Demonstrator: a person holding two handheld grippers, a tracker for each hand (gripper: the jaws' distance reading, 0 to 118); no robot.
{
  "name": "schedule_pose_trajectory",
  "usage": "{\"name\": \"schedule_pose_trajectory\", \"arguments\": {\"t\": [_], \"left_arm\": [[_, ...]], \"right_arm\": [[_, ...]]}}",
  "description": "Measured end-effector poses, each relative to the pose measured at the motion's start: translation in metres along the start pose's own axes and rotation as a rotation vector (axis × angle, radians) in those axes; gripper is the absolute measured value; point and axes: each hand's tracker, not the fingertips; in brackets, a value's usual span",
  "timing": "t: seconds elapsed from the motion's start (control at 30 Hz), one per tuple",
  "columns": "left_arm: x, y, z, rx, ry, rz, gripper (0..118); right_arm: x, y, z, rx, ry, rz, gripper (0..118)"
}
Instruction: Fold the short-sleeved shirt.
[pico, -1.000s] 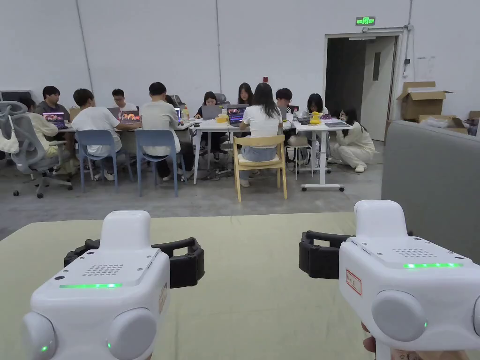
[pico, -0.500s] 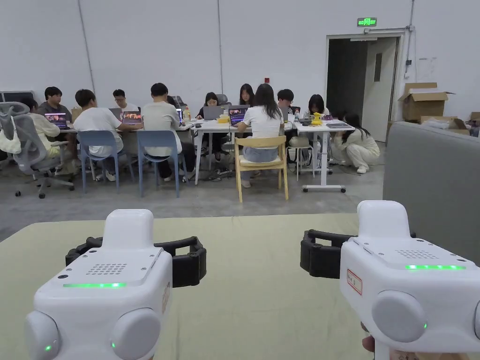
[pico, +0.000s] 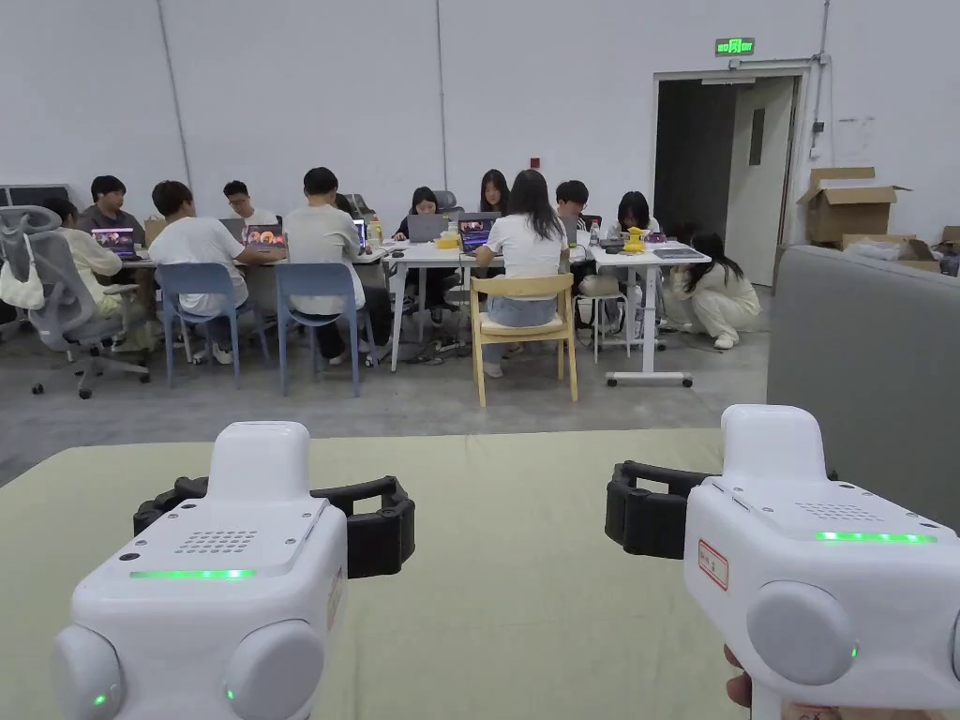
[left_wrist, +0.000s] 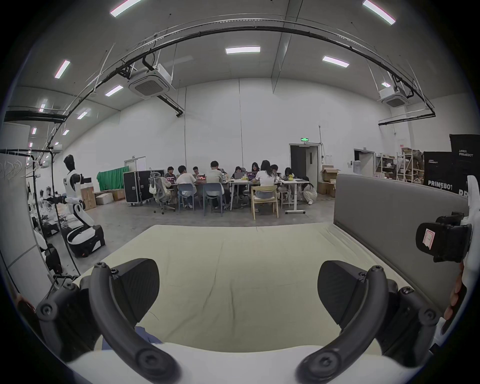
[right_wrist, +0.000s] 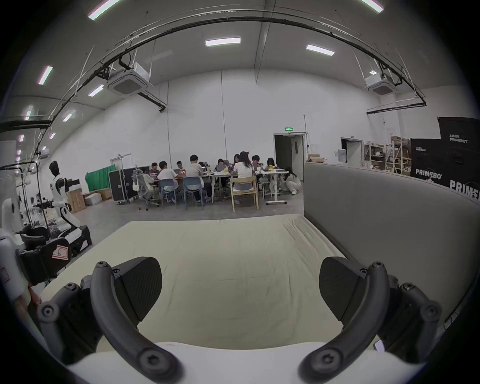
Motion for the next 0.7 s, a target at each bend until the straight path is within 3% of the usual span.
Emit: {"name": "schedule_pose_trajectory", "arguments": {"t": [0.27, 0.7], "left_arm": [[0.0007, 0.0006, 0.0012, 0.002, -0.001, -0.005, 118], [0.0013, 0.0012, 0.0008, -0.006, -0.012, 0.002, 118]], "right_arm": [[0.0018, 0.0025, 0.0014, -0.014, 0.06, -0.042, 118], [-0.0027, -0.0001, 0.0013, -0.012, 0.037, -0.016, 118]]}}
